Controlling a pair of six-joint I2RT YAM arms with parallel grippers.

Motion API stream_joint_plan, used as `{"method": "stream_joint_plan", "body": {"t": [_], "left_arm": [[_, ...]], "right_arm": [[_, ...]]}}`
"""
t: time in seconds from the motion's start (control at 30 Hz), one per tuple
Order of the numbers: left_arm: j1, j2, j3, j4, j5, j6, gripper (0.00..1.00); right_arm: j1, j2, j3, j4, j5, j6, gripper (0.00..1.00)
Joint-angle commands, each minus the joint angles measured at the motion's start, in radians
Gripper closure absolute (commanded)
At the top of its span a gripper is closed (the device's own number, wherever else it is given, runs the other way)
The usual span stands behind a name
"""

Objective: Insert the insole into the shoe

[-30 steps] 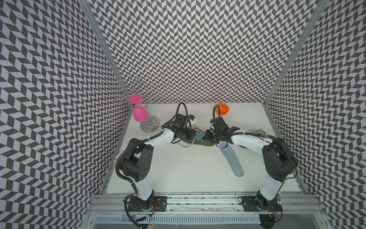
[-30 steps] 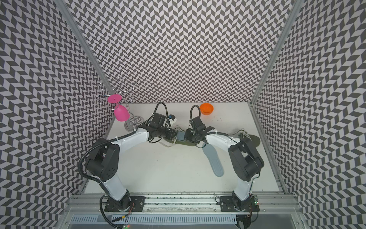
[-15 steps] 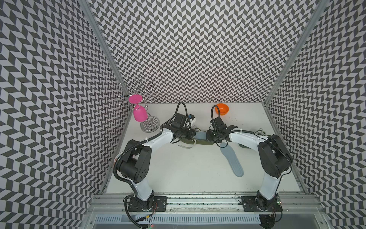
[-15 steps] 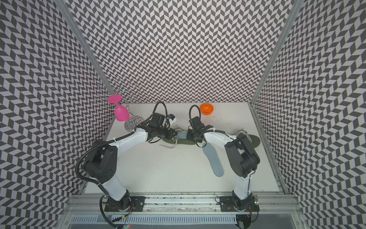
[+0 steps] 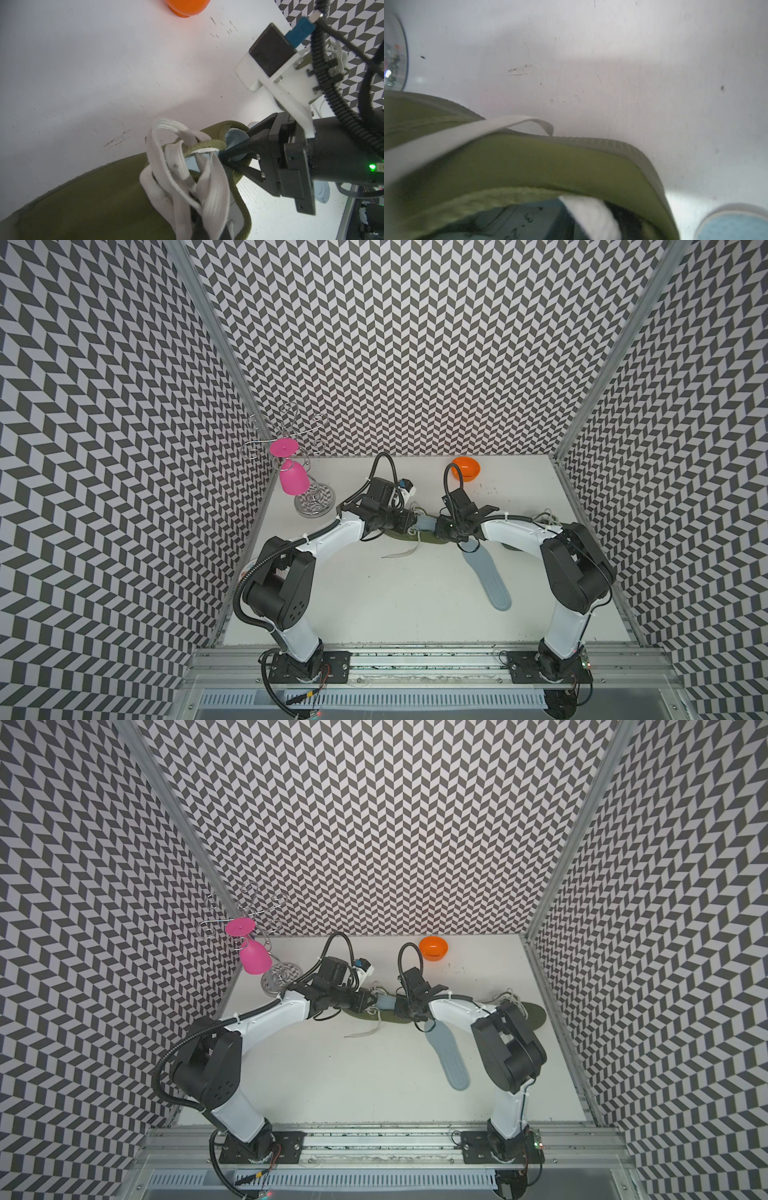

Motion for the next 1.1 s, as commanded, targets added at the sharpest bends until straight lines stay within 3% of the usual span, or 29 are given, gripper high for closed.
{"method": "stream_joint_plan", "body": {"t": [0.0, 0.2, 0.5, 0.7, 0.83, 1.07], "left_arm": [[-0.005, -0.004, 0.008, 0.072, 0.026, -0.001, 1.00], [0.015, 0.026, 0.026, 0.041, -0.039, 0.033, 1.00], [0.012, 0.027, 0.027, 0.035, -0.061, 0.033, 1.00], [0.003, 0.024, 0.027, 0.032, -0.064, 0.039, 1.00], [-0.004, 0.029, 0.032, 0.028, -0.070, 0.042, 1.00], [-0.005, 0.022, 0.041, 0.026, -0.061, 0.043, 1.00]], "right_arm": [[0.008, -0.034, 0.058, -0.037, -0.072, -0.026, 0.59], [-0.012, -0.100, 0.062, -0.101, -0.014, -0.086, 0.48], [-0.020, -0.118, 0.094, -0.159, 0.075, -0.131, 0.48], [-0.024, -0.092, 0.089, -0.138, 0.093, -0.143, 0.60], [-0.026, -0.089, 0.089, -0.108, 0.043, -0.132, 0.76], [-0.025, -0.065, 0.074, -0.073, -0.057, -0.114, 0.92]]}}
